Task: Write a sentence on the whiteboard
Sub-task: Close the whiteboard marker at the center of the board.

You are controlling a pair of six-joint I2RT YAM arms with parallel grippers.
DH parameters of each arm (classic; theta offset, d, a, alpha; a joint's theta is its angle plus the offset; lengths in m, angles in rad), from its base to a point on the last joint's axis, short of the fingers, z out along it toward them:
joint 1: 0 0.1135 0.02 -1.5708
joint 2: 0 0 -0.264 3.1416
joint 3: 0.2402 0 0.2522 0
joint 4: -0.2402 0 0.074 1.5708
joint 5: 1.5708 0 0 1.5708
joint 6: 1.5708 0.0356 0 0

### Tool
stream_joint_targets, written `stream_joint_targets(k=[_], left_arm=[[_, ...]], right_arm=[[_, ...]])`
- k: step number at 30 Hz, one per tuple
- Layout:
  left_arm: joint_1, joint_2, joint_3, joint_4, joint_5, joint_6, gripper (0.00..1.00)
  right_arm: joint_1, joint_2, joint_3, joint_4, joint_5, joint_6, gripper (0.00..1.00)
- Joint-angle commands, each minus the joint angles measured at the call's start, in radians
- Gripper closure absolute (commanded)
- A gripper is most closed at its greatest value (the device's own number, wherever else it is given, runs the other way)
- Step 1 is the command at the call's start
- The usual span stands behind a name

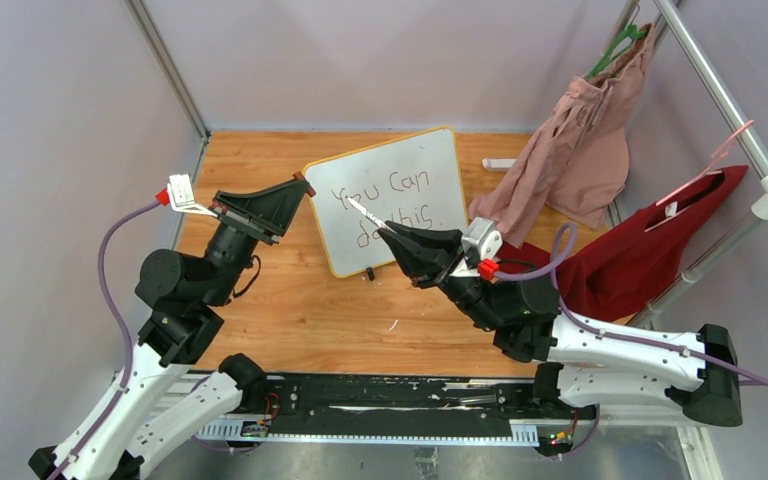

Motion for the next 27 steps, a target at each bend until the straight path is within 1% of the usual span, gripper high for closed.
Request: stream_joint_targets(k=[1, 8, 13, 20, 27], left_arm=[[-0.004, -0.027, -0.034, 0.108, -0.026, -0.063, 1.00], [-0.004, -0.052, -0.069, 0.166, -0.048, -0.150, 1.00], [-0.005, -0.067, -0.087, 0.178, -0.072, -0.196, 1.00], [-0.005, -0.073, -0.088, 0.178, -0.063, -0.252, 1.00], [-0.005, -0.078, -0.092, 0.178, -0.049, -0.269, 1.00]], right_arm=[[0.038, 0.029, 0.023, 0.133, -0.004, -0.038, 1.00], [0.077, 0.078, 0.046, 0.204, 0.002, -0.050, 1.00], [0.123, 0.115, 0.060, 0.270, 0.027, -0.111, 1.00], [0.133, 0.165, 0.098, 0.297, 0.026, -0.132, 1.00], [0.135, 0.192, 0.118, 0.309, 0.028, -0.137, 1.00]])
